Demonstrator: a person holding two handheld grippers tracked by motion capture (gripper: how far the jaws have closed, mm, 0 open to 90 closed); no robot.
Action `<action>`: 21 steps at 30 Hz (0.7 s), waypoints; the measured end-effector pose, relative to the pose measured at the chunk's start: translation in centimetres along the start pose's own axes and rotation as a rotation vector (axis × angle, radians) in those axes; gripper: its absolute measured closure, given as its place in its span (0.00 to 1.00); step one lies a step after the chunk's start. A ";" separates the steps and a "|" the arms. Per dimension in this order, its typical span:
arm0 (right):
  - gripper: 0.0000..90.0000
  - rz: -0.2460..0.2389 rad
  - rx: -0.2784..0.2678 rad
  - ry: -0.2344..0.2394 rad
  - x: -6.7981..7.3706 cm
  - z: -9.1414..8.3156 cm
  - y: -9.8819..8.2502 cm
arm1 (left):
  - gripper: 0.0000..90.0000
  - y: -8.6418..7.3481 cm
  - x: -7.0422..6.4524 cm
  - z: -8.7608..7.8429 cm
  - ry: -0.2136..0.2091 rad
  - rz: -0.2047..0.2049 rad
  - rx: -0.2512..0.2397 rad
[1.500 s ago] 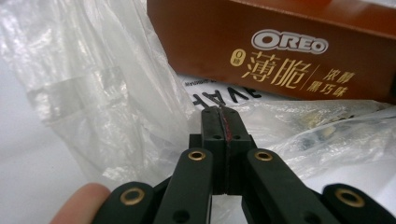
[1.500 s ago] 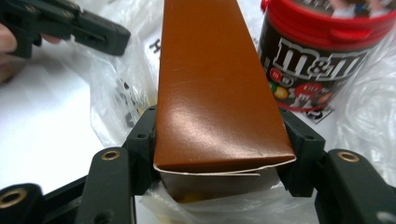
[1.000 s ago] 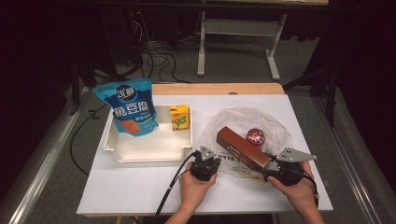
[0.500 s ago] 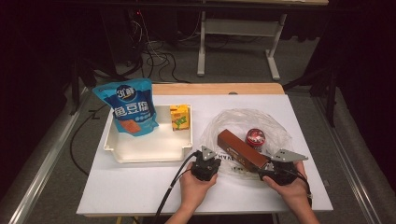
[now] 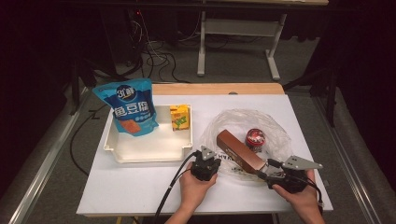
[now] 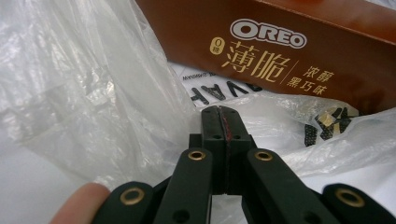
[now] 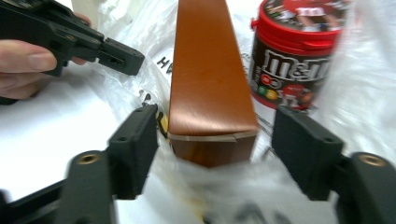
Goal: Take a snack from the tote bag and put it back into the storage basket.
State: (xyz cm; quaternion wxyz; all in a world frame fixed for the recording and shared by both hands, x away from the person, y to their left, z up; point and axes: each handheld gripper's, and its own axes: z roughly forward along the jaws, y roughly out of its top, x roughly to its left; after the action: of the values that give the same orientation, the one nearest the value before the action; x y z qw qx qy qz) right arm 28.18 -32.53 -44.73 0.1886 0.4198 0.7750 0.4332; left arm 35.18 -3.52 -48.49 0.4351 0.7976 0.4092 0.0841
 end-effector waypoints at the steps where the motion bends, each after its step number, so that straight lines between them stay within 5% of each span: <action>1: 0.50 0.017 -0.019 -0.003 -0.2 -0.6 -0.3 | 1.00 0.0 0.0 0.0 0.000 0.000 0.000; 5: 0.82 0.114 -0.049 -0.002 -0.7 -1.8 -0.6 | 1.00 0.0 0.0 0.0 0.002 0.003 0.000; 7: 0.89 0.130 -0.043 -0.021 -0.7 -1.8 -0.4 | 1.00 0.0 0.0 0.0 0.003 0.003 0.001; 12: 0.96 0.135 0.060 -0.049 -0.2 -0.1 -0.7 | 1.00 0.0 0.0 0.0 0.002 0.002 0.001; 15: 0.96 0.146 0.091 -0.013 0.2 0.5 -0.9 | 1.00 0.0 0.0 0.0 0.002 0.001 -0.001; 21: 0.96 0.090 0.174 0.022 1.2 1.4 -1.1 | 1.00 0.0 0.0 0.0 0.001 0.001 -0.001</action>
State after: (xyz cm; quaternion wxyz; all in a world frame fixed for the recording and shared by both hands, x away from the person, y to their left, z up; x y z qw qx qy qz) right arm 27.87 -31.15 -46.37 0.1233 0.4641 0.7922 0.3766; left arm 35.15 -3.52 -48.48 0.4353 0.7974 0.4092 0.0850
